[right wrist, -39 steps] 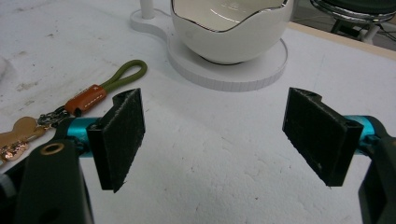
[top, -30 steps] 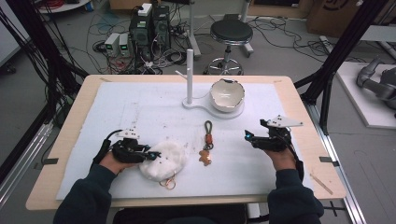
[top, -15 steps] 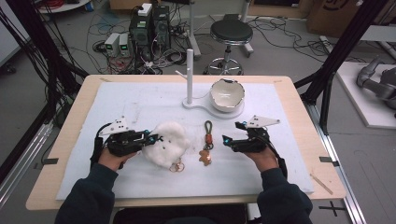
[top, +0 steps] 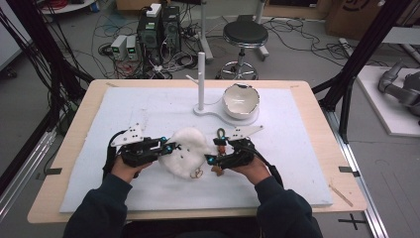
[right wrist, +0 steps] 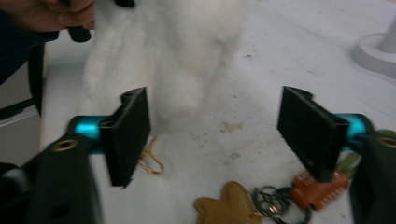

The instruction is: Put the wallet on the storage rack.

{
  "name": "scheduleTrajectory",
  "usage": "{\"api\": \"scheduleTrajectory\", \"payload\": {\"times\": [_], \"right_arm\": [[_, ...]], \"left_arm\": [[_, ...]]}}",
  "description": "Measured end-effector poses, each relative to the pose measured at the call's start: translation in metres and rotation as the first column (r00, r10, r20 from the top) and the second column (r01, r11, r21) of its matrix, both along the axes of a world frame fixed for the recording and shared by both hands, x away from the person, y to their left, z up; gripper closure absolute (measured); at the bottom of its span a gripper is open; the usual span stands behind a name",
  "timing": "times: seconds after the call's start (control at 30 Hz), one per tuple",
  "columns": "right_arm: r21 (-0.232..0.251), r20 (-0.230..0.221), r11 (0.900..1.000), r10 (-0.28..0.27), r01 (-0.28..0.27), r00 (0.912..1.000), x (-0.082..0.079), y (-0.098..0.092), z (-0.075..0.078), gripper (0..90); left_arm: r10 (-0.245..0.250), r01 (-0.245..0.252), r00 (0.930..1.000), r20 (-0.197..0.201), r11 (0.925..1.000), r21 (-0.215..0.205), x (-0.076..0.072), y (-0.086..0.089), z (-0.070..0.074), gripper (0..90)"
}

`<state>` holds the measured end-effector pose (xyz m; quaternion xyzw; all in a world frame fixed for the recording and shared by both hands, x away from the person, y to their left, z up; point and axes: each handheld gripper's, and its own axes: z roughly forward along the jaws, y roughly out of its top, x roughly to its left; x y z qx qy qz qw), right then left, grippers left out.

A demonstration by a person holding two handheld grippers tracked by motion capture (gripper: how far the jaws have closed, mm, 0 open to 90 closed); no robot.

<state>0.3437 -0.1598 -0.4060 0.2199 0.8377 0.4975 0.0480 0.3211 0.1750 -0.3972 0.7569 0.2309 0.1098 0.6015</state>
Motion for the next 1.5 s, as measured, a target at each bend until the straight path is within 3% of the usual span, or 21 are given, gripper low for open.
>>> {"api": "scheduleTrajectory", "payload": {"times": [0.17,0.27,0.3,0.4,0.43,0.47,0.53,0.6,0.67,0.73,0.77,0.8,0.83,0.9,1.03,1.1,1.13,1.17,1.23,1.37,1.5], "right_arm": [[-0.01,-0.025,0.998,0.061,-0.061,0.9978,0.0,0.012,-0.005,38.7],[-0.017,-0.039,0.996,0.092,-0.093,0.995,-0.001,0.016,-0.006,56.3],[-0.028,-0.023,0.995,0.095,-0.095,0.9952,-0.001,0.015,-0.006,68.1],[-0.026,-0.018,0.996,0.088,-0.088,0.996,-0.002,0.011,-0.002,76.8],[-0.029,0.011,0.996,0.088,-0.087,0.9961,-0.001,0.008,0.0,78.4],[-0.029,0.011,0.996,0.088,-0.087,0.9961,-0.001,0.008,0.0,78.4],[-0.018,0.036,0.997,0.077,-0.076,0.9964,-0.002,0.007,0.002,78.5],[-0.006,0.037,0.997,0.075,-0.075,0.9965,-0.002,0.007,0.002,78.5],[-0.001,0.035,0.998,0.065,-0.065,0.9973,-0.003,0.006,0.004,78.5],[-0.004,0.037,0.998,0.06,-0.059,0.9975,-0.002,0.005,0.003,77.5],[0.005,0.035,0.999,0.043,-0.044,0.9984,-0.001,0.003,0.003,75.3],[0.033,0.016,0.999,0.023,-0.024,0.9996,0.002,0.001,0.004,63.2],[0.033,0.016,0.999,0.023,-0.024,0.9996,0.002,0.001,0.004,63.2],[0.06,-0.016,0.998,-0.024,0.025,0.9996,0.005,-0.001,0.002,41.0],[0.097,-0.057,0.995,-0.014,0.019,0.9983,0.008,-0.002,0.0,37.3],[0.104,-0.056,0.995,0.017,-0.011,0.9983,0.008,0.001,0.0,49.9],[0.104,-0.056,0.995,0.017,-0.011,0.9983,0.008,0.001,0.0,49.9],[0.102,-0.04,0.994,0.048,-0.043,0.9981,0.007,0.0,0.001,67.8],[0.097,-0.007,0.994,0.053,-0.052,0.9986,0.005,0.001,0.004,74.1],[0.062,0.075,0.997,0.049,-0.054,0.996,0.002,0.003,0.012,76.1],[0.06,0.104,0.997,0.037,-0.043,0.9939,0.004,0.001,0.019,76.3]], "left_arm": [[-0.02,0.02,0.9998,0.003,0.9998,-0.005,-0.001,-0.004,0.0,79.8],[-0.027,0.027,0.9996,-0.005,0.9996,-0.012,-0.001,-0.004,-0.001,79.8],[-0.029,0.029,0.9995,-0.01,0.9995,-0.011,-0.001,-0.004,-0.001,79.7],[-0.014,0.013,0.9991,-0.041,0.9996,-0.025,0.001,-0.003,-0.003,70.4],[0.017,-0.019,0.9966,-0.081,0.9996,-0.02,0.004,-0.003,-0.006,58.5],[0.042,-0.044,0.9907,-0.13,0.9989,-0.013,0.007,-0.003,-0.009,58.5],[0.062,-0.057,0.9706,-0.233,0.9979,0.03,0.013,-0.001,-0.018,40.4],[0.06,-0.047,0.9615,-0.268,0.9972,0.058,0.015,-0.001,-0.026,41.6],[0.034,-0.014,0.9697,-0.242,0.9964,0.083,0.013,-0.002,-0.027,56.1],[0.011,0.0,0.9795,-0.201,0.9984,0.057,0.011,-0.001,-0.024,70.7],[-0.001,0.01,0.9823,-0.187,0.9989,0.045,0.011,0.0,-0.023,72.8],[-0.014,0.021,0.9845,-0.175,0.999,0.039,0.01,0.0,-0.022,74.5],[-0.026,0.032,0.9861,-0.164,0.9989,0.034,0.009,0.0,-0.021,74.5],[-0.053,0.057,0.9876,-0.147,0.9982,0.02,0.008,0.001,-0.019,75.8],[-0.139,0.142,0.981,-0.135,0.9899,0.009,0.005,-0.001,-0.017,75.9],[-0.15,0.153,0.9791,-0.137,0.9881,0.013,0.005,-0.003,-0.017,75.8],[-0.143,0.146,0.979,-0.146,0.9891,0.014,0.005,-0.003,-0.018,75.8],[-0.127,0.132,0.9794,-0.157,0.9909,0.026,0.007,-0.002,-0.018,75.5],[-0.09,0.097,0.9805,-0.174,0.9949,0.028,0.009,0.0,-0.019,72.4],[0.019,-0.008,0.9749,-0.222,0.9986,0.052,0.013,0.003,-0.02,65.6],[0.078,-0.074,0.973,-0.217,0.997,0.024,0.015,0.012,-0.019,61.2]]}}
